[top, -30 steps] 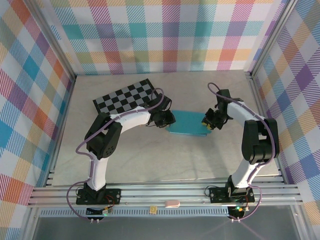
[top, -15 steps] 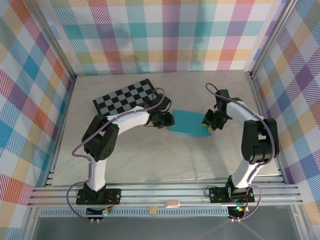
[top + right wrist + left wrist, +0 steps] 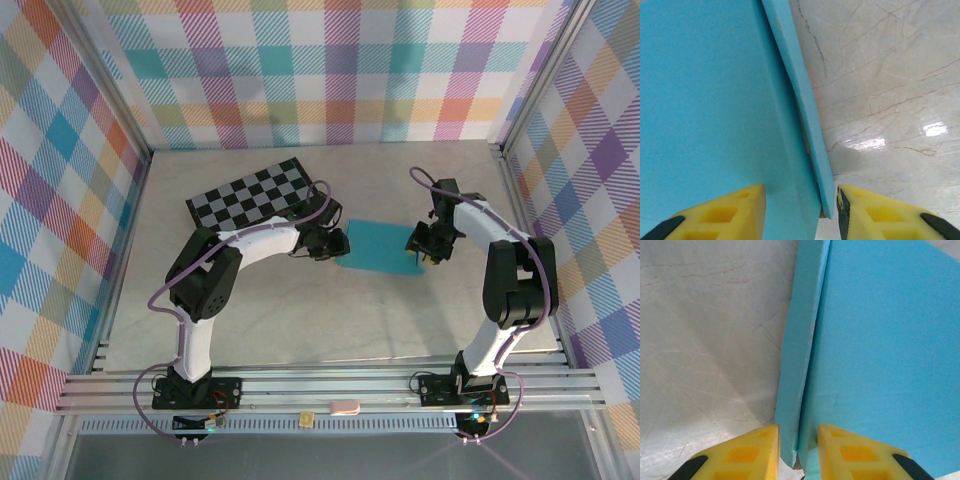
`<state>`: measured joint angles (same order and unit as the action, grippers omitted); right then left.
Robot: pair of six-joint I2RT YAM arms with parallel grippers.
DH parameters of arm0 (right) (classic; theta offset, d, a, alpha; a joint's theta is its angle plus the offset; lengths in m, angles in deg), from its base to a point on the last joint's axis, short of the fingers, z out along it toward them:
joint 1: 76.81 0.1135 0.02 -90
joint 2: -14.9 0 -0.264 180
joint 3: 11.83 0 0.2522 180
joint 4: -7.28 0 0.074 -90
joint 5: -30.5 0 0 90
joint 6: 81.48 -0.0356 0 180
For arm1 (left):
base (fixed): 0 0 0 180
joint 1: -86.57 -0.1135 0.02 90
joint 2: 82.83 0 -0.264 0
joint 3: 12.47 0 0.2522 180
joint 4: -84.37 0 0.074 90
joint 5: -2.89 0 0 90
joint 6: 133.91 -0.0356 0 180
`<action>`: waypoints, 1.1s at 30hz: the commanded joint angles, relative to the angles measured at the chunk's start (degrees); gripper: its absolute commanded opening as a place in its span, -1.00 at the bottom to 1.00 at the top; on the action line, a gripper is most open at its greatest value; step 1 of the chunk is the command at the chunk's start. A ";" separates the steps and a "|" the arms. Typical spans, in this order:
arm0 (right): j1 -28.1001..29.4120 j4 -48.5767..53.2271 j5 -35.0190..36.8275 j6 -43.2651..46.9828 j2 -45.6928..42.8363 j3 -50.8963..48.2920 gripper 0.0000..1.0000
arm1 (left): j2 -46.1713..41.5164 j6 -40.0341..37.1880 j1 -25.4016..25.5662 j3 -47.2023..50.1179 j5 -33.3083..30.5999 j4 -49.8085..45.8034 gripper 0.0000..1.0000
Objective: Fold the paper box
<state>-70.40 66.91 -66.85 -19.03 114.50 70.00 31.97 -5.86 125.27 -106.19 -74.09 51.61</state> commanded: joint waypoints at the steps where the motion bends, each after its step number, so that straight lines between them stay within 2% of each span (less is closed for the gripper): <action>1: -0.01 -0.63 -0.40 1.14 0.13 -2.49 -0.19 | 1.11 -0.65 -0.47 1.64 0.51 -1.08 -0.47; 7: -0.01 -2.47 0.84 1.24 3.27 -3.47 -0.38 | -2.26 -0.82 -1.13 0.04 -0.32 -2.15 -0.31; 13: -0.09 -2.36 1.20 1.98 2.58 -2.99 -0.53 | -4.96 0.21 -4.79 -0.97 3.39 -0.83 -0.24; 20: -0.09 -3.04 -2.49 3.87 3.86 -2.25 -0.67 | 0.88 -1.56 -7.41 -5.24 9.13 -1.17 -0.24; 27: -0.09 -1.21 -3.40 7.18 6.30 -0.07 -0.69 | 4.53 -1.50 -7.23 -6.73 11.53 2.62 -0.25; 33: -0.13 -0.52 -3.87 8.65 6.93 1.16 -0.69 | 8.38 -4.44 -6.64 -10.89 12.57 -1.15 -0.25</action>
<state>-70.46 65.60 -71.60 -12.47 119.00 70.97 39.25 -7.74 117.99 -114.50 -63.28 52.57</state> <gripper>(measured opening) 0.160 0.376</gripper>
